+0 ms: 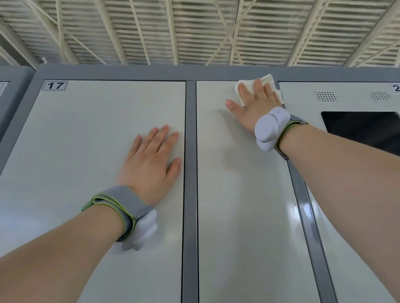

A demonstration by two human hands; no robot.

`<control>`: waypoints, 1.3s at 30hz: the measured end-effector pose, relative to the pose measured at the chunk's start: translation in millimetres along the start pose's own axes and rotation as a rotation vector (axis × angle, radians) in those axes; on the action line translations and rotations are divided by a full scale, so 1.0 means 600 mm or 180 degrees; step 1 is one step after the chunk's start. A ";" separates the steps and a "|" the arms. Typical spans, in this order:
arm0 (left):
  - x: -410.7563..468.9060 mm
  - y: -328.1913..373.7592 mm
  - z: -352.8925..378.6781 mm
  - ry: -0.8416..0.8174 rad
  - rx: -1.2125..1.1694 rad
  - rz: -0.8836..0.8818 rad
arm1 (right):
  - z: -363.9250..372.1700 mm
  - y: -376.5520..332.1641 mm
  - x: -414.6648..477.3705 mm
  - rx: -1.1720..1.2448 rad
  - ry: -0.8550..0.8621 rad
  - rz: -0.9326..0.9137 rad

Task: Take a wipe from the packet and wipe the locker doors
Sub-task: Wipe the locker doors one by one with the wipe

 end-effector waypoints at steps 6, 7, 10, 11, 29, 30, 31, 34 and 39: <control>0.006 -0.034 -0.027 0.0163 0.0183 0.0041 | 0.000 -0.042 -0.043 0.0049 -0.0087 -0.0619; 0.004 -0.046 -0.028 0.0134 0.0222 -0.0067 | -0.005 -0.042 -0.043 0.0021 -0.0085 -0.0671; -0.004 -0.077 -0.028 0.0057 0.0206 -0.0401 | -0.013 -0.036 -0.015 -0.0076 -0.0064 -0.0446; -0.007 -0.083 -0.027 0.0038 0.0176 -0.0458 | -0.012 -0.036 -0.004 -0.0092 -0.0078 -0.0282; -0.018 -0.088 -0.017 0.0054 0.0120 -0.0345 | 0.004 -0.109 -0.005 -0.0046 -0.0045 -0.0402; -0.018 -0.088 -0.017 0.0060 0.0122 -0.0335 | 0.005 -0.114 -0.002 -0.0038 -0.0027 -0.0367; -0.019 -0.089 -0.017 0.0068 0.0123 -0.0332 | 0.005 -0.118 -0.002 0.0003 -0.0009 -0.0368; -0.021 -0.090 -0.016 0.0067 0.0133 -0.0338 | 0.009 -0.128 -0.028 0.0076 0.0073 -0.0604; -0.021 -0.088 -0.017 0.0092 0.0153 -0.0344 | 0.007 -0.134 -0.059 -0.0024 0.0046 -0.1061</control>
Point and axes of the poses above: each hand's wrist, its own x-axis towards the middle knuckle, its own z-axis out of the palm, y = z × x, the point moved 5 cm from there along x, towards the middle knuckle, and after that the axes turned 11 degrees about z, right-handed, at the moved point
